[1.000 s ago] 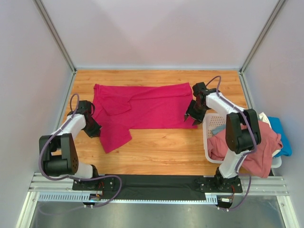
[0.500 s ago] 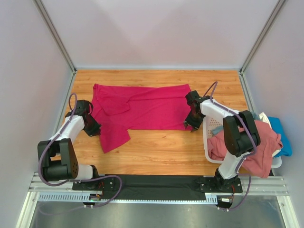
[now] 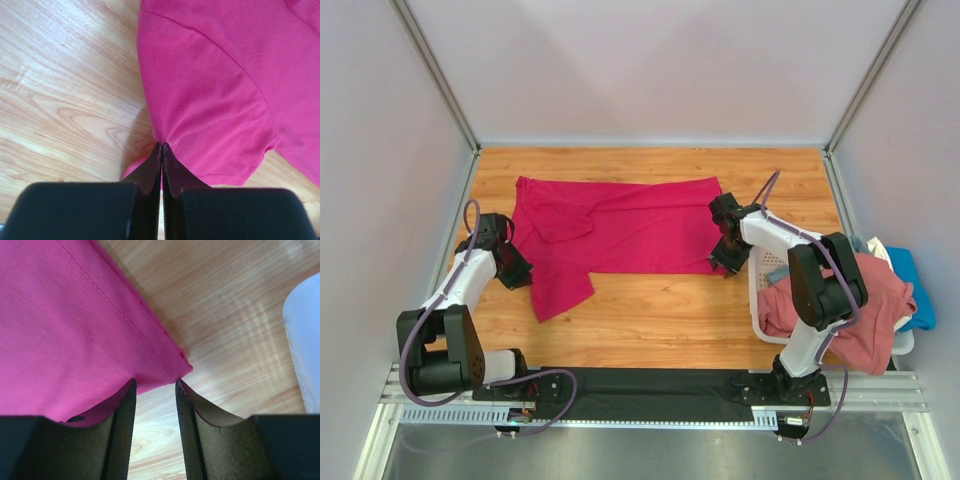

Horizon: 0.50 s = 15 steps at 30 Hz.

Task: Fold and stack the t-shirts
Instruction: Fold the tshirt

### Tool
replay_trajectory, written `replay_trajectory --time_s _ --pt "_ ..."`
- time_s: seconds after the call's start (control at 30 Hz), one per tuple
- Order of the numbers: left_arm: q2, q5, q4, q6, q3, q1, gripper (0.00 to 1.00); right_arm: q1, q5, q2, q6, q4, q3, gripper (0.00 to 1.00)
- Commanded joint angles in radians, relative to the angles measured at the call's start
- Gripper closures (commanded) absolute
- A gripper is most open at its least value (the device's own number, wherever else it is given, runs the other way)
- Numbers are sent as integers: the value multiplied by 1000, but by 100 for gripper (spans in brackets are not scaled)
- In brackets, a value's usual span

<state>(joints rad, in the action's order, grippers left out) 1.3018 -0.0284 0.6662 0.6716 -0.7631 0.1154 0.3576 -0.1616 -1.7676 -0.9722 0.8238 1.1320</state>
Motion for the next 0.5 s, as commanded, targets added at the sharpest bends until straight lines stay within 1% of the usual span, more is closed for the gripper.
replay_trajectory --time_s 0.0,0.1,0.13,0.17,0.2,0.23,0.3,0.47 --pt "-38 -15 3 -21 8 0 100 -6 -73 -18 -14 -20 -3 61" --pt "-50 -18 1 -21 16 0 100 -6 -79 -21 -10 -29 -21 65" --pt "-56 -19 1 -23 19 0 100 -6 -87 -21 0 -40 -35 69" --pt "-70 -18 0 -23 22 0 100 -6 -92 -21 9 -48 -38 89" --pt "-78 -18 1 -23 27 1 100 -6 -96 -23 16 -54 -43 96" --pt "-82 -16 4 -24 28 0 100 -6 -99 -24 26 -60 -44 99" --pt "-101 -15 18 -27 27 0 100 -6 -98 -23 69 -58 -41 100" --pt "-134 -21 32 -44 22 -2 100 -5 -30 -4 194 -40 -6 100"
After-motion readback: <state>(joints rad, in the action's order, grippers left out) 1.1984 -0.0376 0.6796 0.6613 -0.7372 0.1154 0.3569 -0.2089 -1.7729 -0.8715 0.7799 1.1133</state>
